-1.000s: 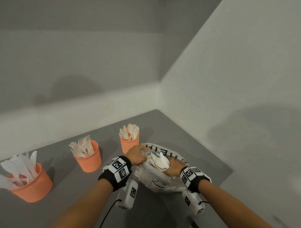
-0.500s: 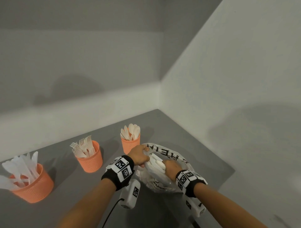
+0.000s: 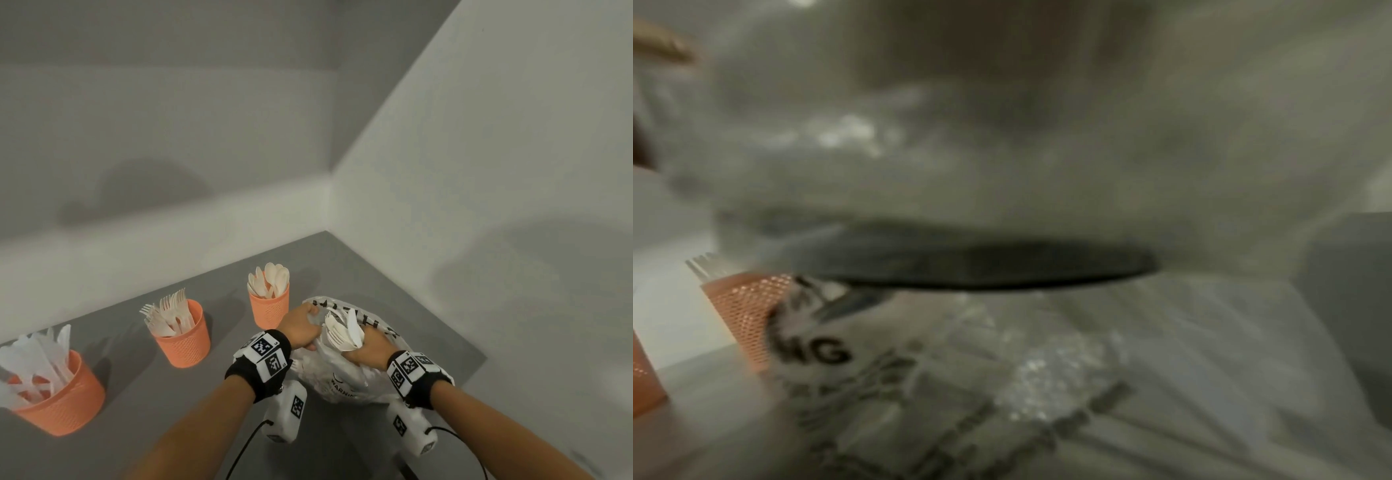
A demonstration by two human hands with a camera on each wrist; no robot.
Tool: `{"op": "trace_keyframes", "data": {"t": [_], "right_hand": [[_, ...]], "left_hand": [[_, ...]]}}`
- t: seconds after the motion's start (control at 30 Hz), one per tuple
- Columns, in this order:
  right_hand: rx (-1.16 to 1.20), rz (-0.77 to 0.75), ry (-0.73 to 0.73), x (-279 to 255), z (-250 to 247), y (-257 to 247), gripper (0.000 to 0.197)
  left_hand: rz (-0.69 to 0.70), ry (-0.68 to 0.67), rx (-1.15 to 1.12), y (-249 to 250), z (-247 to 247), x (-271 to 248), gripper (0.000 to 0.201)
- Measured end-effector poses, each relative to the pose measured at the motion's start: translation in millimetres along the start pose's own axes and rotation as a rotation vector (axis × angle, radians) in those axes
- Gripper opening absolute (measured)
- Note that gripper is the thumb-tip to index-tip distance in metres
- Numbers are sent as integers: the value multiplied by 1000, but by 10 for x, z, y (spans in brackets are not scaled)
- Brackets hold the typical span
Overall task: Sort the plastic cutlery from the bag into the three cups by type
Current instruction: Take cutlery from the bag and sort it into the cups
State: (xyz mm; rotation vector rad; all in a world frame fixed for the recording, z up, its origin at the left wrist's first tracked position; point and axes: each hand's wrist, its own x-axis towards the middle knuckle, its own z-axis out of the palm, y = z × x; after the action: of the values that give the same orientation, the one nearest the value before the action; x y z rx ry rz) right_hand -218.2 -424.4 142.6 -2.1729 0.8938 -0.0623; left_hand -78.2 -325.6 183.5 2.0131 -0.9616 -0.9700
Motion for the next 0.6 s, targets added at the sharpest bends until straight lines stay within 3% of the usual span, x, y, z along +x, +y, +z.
{"op": "trace_keyframes", "data": {"t": [0.07, 0.3, 0.37, 0.47, 0.6], "right_hand": [[56, -29, 43, -25, -57, -25, 19], [403, -54, 241, -58, -428, -412, 28], [474, -72, 276, -29, -525, -580, 27], [628, -102, 297, 49, -573, -860, 27], [770, -168, 207, 195, -348, -1260, 27]], "left_hand": [[55, 68, -70, -6, 33, 15, 48], [59, 83, -205, -46, 96, -59, 30], [89, 206, -195, -62, 47, -76, 23], [106, 391, -397, -34, -77, -170, 21], [84, 262, -586, 76, -224, -505, 37]]}}
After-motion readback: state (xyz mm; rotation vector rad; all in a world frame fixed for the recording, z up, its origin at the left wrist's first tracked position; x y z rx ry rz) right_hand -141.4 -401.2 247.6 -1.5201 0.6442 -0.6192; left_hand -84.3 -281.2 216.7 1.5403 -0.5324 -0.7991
